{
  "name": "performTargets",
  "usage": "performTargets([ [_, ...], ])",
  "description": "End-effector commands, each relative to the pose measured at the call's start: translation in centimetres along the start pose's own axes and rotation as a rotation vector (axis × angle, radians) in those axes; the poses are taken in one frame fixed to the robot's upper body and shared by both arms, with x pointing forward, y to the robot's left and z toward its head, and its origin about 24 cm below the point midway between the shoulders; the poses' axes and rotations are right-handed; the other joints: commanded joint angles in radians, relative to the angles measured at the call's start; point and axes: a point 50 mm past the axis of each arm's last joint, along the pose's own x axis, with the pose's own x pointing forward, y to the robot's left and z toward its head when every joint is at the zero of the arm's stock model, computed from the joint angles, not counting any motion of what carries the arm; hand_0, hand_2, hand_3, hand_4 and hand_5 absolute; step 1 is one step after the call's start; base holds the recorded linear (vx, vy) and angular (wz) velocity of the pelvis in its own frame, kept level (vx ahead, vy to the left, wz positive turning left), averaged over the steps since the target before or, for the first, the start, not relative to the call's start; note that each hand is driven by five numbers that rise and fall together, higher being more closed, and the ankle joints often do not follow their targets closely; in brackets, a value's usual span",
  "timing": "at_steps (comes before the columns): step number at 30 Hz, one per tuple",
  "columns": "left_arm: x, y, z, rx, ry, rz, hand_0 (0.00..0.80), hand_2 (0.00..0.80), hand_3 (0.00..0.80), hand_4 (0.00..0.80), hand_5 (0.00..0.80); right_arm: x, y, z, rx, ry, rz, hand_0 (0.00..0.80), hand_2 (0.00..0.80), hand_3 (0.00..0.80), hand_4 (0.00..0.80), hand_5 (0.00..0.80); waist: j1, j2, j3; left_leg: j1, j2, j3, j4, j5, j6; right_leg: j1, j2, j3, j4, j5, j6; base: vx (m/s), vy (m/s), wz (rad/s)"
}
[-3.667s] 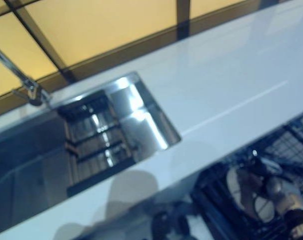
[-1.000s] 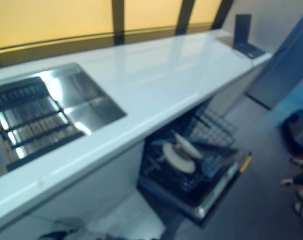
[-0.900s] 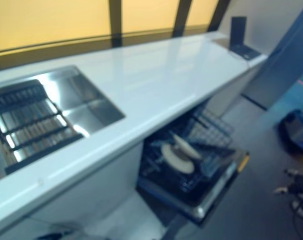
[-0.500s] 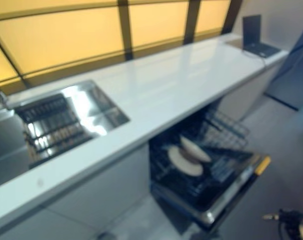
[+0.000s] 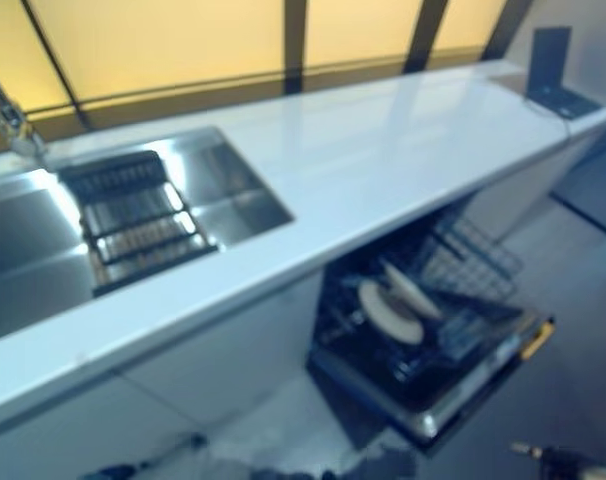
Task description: Take plates into dishwasher
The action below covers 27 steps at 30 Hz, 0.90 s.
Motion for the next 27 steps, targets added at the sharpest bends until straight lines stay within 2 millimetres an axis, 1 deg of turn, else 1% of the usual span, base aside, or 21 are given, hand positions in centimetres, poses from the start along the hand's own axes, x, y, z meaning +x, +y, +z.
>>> performTargets([
  [1, -0.2, 2.9, -1.1, -0.014, 0.040, 0.040, 0.000, 0.000, 0.000, 0.000, 0.000, 0.5, 1.6, 0.4, 0.080, -0.011, 0.019, 0.000, 0.000, 0.000, 0.000, 0.000, 0.035, -0.008, 0.003, -0.001, 0.006, -0.014, 0.124, -0.143, 0.070, -0.004, -0.069, 0.091, -0.078, 0.152, 0.014, -0.210, -0.390, 0.13],
  [2, -0.3, 3.7, -1.2, -0.016, 0.040, 0.054, 0.000, 0.000, 0.000, 0.000, 0.000, 0.8, 2.6, -0.2, 0.109, 0.007, 0.038, 0.000, 0.000, 0.000, 0.000, 0.000, 0.047, -0.016, 0.004, -0.016, 0.028, -0.013, 0.146, -0.148, 0.065, 0.011, -0.068, 0.088, -0.089, 0.134, 0.022, -0.150, -0.440, 0.14],
  [3, -0.4, 4.4, -1.2, -0.030, 0.040, 0.066, 0.000, 0.000, 0.000, 0.000, 0.000, 0.9, 3.2, -0.5, 0.132, 0.014, 0.061, 0.000, 0.000, 0.000, 0.000, 0.000, 0.053, -0.026, 0.003, -0.026, 0.044, -0.014, 0.163, -0.149, 0.055, 0.027, -0.057, 0.076, -0.108, 0.112, 0.033, -0.143, -0.484, 0.22],
  [4, -0.4, 4.7, -1.2, -0.041, 0.047, 0.070, 0.000, 0.000, 0.000, 0.000, 0.000, 1.0, 3.5, -0.6, 0.152, 0.019, 0.076, 0.000, 0.000, 0.000, 0.000, 0.000, 0.057, -0.033, 0.002, -0.032, 0.060, -0.019, 0.166, -0.142, 0.046, 0.037, -0.051, 0.061, -0.113, 0.092, 0.035, -0.124, -0.433, 0.32],
  [5, -0.4, 4.7, -1.1, -0.048, 0.049, 0.077, 0.000, 0.000, 0.000, 0.000, 0.000, 1.1, 3.9, -0.9, 0.174, 0.027, 0.089, 0.000, 0.000, 0.000, 0.000, 0.000, 0.057, -0.039, 0.004, -0.042, 0.075, -0.029, 0.163, -0.130, 0.032, 0.041, -0.042, 0.056, -0.110, 0.072, 0.037, -0.110, -0.311, 0.28],
  [6, -0.4, 4.7, -1.1, -0.054, 0.048, 0.079, 0.000, 0.000, 0.000, 0.000, 0.000, 1.1, 4.0, -1.0, 0.179, 0.030, 0.095, 0.000, 0.000, 0.000, 0.000, 0.000, 0.056, -0.040, 0.005, -0.045, 0.078, -0.032, 0.163, -0.126, 0.028, 0.041, -0.040, 0.055, -0.109, 0.066, 0.037, -0.114, -0.338, 0.44],
  [7, -0.4, 4.4, -1.2, -0.051, 0.042, 0.070, 0.000, 0.000, 0.000, 0.000, 0.000, 1.3, 4.8, -2.1, 0.193, 0.050, 0.111, 0.000, 0.000, 0.000, 0.000, 0.000, 0.060, -0.046, 0.002, -0.040, 0.092, -0.033, 0.129, -0.099, 0.007, 0.058, -0.028, 0.033, -0.130, 0.050, 0.043, -0.094, -0.283, 0.42],
  [8, -0.4, 4.2, -1.2, -0.049, 0.039, 0.060, 0.000, 0.000, 0.000, 0.000, 0.000, 1.4, 5.2, -2.7, 0.212, 0.056, 0.115, 0.000, 0.000, 0.000, 0.000, 0.000, 0.060, -0.047, 0.002, -0.035, 0.095, -0.037, 0.102, -0.080, -0.002, 0.067, -0.023, 0.023, -0.139, 0.043, 0.046, -0.080, -0.254, 0.45],
  [9, -0.4, 4.1, -1.2, -0.048, 0.038, 0.058, 0.000, 0.000, 0.000, 0.000, 0.000, 1.4, 5.2, -2.8, 0.217, 0.058, 0.117, 0.000, 0.000, 0.000, 0.000, 0.000, 0.059, -0.047, 0.002, -0.033, 0.095, -0.038, 0.095, -0.075, -0.004, 0.068, -0.022, 0.021, -0.141, 0.042, 0.046, -0.079, -0.156, 0.33],
  [11, -0.3, 3.3, -0.7, -0.046, 0.019, 0.041, 0.000, 0.000, 0.000, 0.000, 0.000, 1.5, 5.8, -3.0, 0.249, 0.064, 0.119, 0.000, 0.000, 0.000, 0.000, 0.000, 0.059, -0.037, 0.003, -0.030, 0.090, -0.053, 0.021, -0.025, -0.024, 0.076, -0.014, 0.002, -0.166, 0.038, 0.045, -0.155, -0.127, 0.36],
  [13, -0.2, 2.6, -0.1, -0.050, 0.003, 0.025, 0.000, 0.000, 0.000, 0.000, 0.000, 1.6, 6.4, -2.6, 0.276, 0.045, 0.128, 0.000, 0.000, 0.000, 0.000, 0.000, 0.057, -0.021, 0.012, -0.027, 0.084, -0.055, -0.021, 0.000, -0.035, 0.067, -0.017, -0.008, -0.160, 0.032, 0.045, -0.159, -0.041, 0.11],
  [15, -0.1, 2.2, -0.1, -0.055, -0.003, 0.015, 0.000, 0.000, 0.000, 0.000, 0.000, 1.7, 7.0, -1.9, 0.317, 0.029, 0.157, 0.000, 0.000, 0.000, 0.000, 0.000, 0.057, -0.005, 0.016, -0.021, 0.076, -0.055, -0.054, 0.020, -0.040, 0.062, -0.021, -0.013, -0.155, 0.027, 0.044, -0.105, -0.007, -0.01],
  [19, -0.2, 2.5, -0.5, -0.068, -0.007, 0.011, 0.000, 0.000, 0.000, 0.000, 0.000, 1.7, 8.4, -1.3, 0.456, 0.017, 0.208, 0.000, 0.000, 0.000, 0.000, 0.000, 0.057, 0.025, 0.027, -0.011, 0.064, -0.050, -0.085, 0.034, -0.041, 0.049, -0.029, -0.017, -0.139, 0.012, 0.038, -0.086, 0.004, -0.03],
  [24, -0.2, 2.4, -1.0, -0.102, -0.009, 0.012, 0.000, 0.000, 0.000, 0.000, 0.000, 1.7, 9.5, -0.9, 0.609, 0.019, 0.261, 0.000, 0.000, 0.000, 0.000, 0.000, 0.057, 0.061, 0.039, -0.014, 0.049, -0.055, -0.108, 0.044, -0.042, 0.036, -0.035, -0.012, -0.132, 0.004, 0.033, -0.081, 0.010, 0.00],
  [27, -0.1, 2.1, -1.2, -0.118, -0.014, 0.002, 0.000, 0.000, 0.000, 0.000, 0.000, 1.6, 10.1, -0.1, 0.794, 0.010, 0.309, 0.000, 0.000, 0.000, 0.000, 0.000, 0.058, 0.082, 0.049, -0.024, 0.044, -0.059, -0.106, 0.047, -0.043, 0.026, -0.040, -0.010, -0.121, -0.002, 0.030, -0.072, 0.023, 0.00],
])
